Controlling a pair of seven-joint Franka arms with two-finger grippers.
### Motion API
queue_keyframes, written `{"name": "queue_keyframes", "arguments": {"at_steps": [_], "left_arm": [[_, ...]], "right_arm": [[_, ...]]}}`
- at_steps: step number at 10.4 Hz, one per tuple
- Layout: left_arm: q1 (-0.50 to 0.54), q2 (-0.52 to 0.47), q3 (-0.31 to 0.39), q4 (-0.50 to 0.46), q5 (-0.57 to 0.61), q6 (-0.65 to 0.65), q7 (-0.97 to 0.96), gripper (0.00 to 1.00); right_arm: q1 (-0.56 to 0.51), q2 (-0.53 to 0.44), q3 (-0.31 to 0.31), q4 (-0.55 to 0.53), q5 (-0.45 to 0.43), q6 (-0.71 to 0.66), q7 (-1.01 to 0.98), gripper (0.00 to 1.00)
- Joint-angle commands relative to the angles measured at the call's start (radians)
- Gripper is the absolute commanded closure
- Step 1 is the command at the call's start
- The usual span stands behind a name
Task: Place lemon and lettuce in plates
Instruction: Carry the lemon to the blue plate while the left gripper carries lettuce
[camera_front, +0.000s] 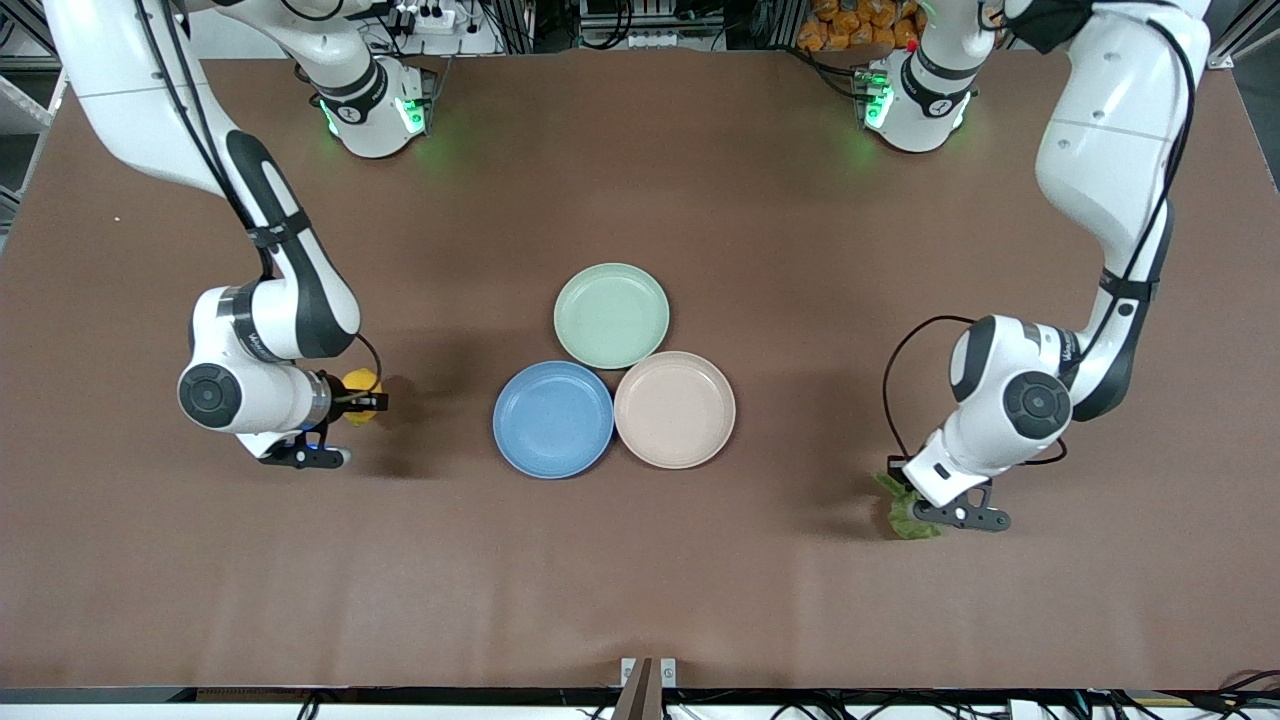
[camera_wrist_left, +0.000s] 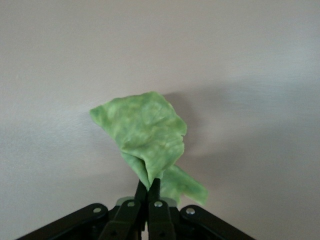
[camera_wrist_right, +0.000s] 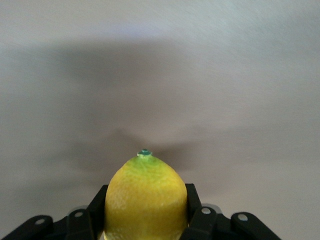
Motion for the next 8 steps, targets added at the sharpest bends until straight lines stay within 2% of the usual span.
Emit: {"name": "queue_keyframes", "arguments": {"at_steps": [1, 3, 5, 8], "left_arm": [[-0.135, -0.098, 0.006, -0.013, 0.014, -0.08, -0.115, 1.0], [-0.238, -0.097, 0.003, 0.027, 0.01, -0.08, -0.285, 1.0], [-0.347, -0.056, 0.003, 0.08, 0.006, -0.08, -0.465, 1.0], [-0.462, -0.008, 0.003, 0.1, 0.006, -0.075, -0.615, 1.0]], "right_arm": [[0.044, 0.035, 0.08, 0.098, 0.051, -0.026, 0.155, 0.95], [0.064, 0.076, 0.133, 0.17, 0.12, -0.022, 0.266, 0.94], [0.075, 0.107, 0.178, 0.186, 0.139, 0.021, 0.318, 0.94], [0.103, 0.173, 0.19, 0.184, 0.191, 0.142, 0.386, 0.92]]}}
